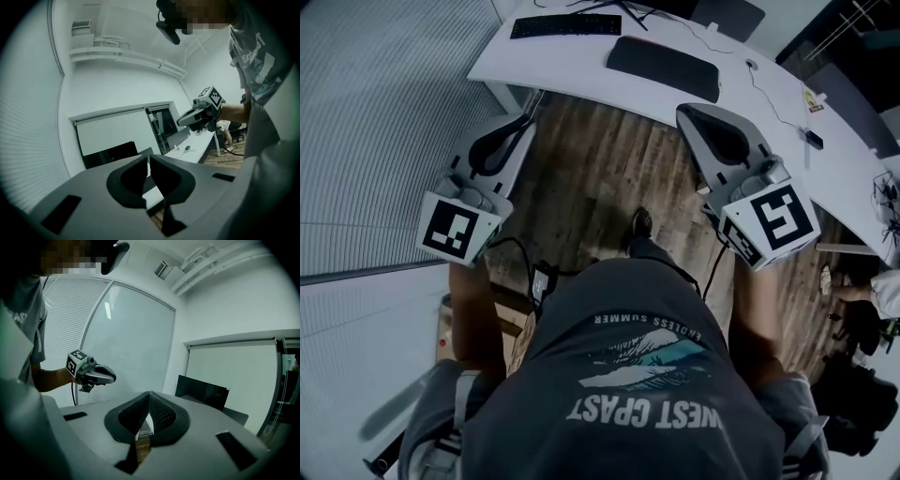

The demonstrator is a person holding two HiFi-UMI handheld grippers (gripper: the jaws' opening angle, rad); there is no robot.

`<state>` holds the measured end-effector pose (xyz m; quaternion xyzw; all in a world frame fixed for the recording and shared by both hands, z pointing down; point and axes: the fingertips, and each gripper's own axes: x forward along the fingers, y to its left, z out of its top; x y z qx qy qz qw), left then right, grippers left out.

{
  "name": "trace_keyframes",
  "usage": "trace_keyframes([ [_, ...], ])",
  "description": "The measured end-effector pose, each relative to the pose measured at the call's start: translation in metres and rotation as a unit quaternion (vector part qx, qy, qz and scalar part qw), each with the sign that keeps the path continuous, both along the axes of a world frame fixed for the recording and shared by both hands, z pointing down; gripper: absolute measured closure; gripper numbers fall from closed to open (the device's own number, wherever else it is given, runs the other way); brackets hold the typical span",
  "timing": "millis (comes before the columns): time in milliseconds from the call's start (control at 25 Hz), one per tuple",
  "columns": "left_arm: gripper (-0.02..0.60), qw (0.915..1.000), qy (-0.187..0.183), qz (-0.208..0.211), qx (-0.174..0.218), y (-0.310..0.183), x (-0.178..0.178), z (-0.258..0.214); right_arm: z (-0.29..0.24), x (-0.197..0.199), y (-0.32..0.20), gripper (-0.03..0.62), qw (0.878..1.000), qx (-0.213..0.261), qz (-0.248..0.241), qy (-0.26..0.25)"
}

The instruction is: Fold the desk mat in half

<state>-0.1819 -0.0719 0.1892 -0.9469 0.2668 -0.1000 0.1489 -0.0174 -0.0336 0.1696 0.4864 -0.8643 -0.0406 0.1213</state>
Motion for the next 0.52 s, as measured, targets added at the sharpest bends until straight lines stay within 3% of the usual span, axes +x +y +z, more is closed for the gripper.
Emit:
trace_keyframes([
  [520,0.549,0.9992,-0.007,0.019,-0.034,0.000,0.008,0.025,0.013,0.017,0.005,0.569,0.999,-0.014,0.034,-0.005],
])
